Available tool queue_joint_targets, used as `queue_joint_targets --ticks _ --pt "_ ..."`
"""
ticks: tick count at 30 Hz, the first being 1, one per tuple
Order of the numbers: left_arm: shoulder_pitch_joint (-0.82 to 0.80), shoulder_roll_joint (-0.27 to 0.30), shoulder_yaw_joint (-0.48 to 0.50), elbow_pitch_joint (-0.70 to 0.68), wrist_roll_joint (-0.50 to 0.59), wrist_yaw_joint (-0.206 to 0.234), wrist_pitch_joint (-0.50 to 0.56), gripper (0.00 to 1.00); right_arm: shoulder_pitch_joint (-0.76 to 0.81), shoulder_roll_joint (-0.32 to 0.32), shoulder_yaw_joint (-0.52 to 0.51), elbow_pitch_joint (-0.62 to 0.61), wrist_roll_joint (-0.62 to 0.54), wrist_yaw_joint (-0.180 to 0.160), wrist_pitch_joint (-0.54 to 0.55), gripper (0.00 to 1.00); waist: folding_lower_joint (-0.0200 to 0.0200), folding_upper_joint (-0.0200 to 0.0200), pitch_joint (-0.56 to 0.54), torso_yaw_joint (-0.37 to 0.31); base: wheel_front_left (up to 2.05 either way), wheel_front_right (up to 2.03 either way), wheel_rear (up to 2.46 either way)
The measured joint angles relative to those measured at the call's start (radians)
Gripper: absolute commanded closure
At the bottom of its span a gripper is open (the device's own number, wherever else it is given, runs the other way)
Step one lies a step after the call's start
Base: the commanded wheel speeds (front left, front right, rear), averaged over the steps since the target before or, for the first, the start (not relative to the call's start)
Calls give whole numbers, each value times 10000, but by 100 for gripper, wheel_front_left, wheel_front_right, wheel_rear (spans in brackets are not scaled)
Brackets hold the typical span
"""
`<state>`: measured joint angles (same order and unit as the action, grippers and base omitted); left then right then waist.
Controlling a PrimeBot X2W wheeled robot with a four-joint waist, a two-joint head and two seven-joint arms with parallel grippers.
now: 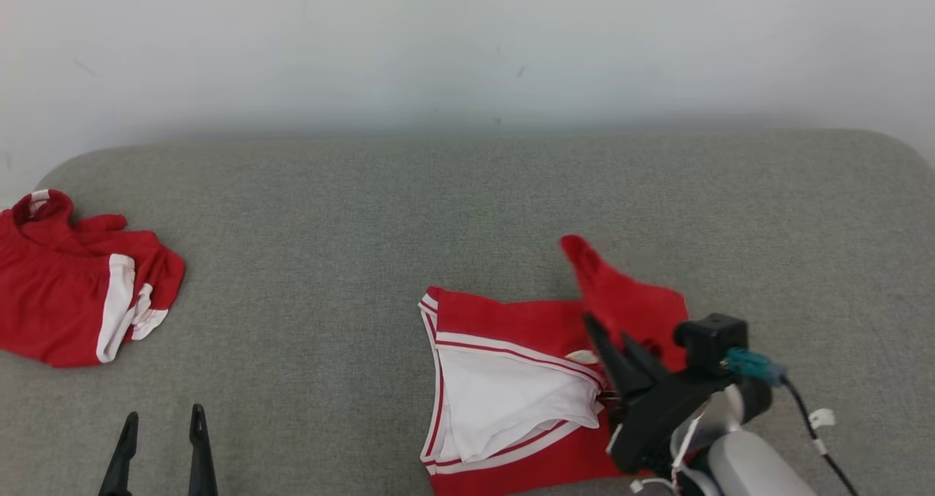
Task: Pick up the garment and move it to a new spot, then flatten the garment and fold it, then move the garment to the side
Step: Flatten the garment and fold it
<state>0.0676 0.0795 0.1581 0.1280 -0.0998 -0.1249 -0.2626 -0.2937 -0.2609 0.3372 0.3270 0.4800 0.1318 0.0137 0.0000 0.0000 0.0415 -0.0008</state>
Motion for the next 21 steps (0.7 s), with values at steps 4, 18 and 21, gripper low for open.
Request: queue_joint_targets --ticks 4,18,21 --pt "-136 -19 -59 88 -4 -42 0 0 131 531 430 -389 -94 0 311 100 0 1 70 120 0 0 0" --pt "-491 -111 -299 263 -42 -44 0 0 -561 1626 1379 723 -604 0 228 100 1 0 306 476 0 0 0" --pt "-494 -125 -345 295 -61 -44 0 0 -689 1743 1421 1254 -644 0 117 85 0 0 325 544 0 0 0"
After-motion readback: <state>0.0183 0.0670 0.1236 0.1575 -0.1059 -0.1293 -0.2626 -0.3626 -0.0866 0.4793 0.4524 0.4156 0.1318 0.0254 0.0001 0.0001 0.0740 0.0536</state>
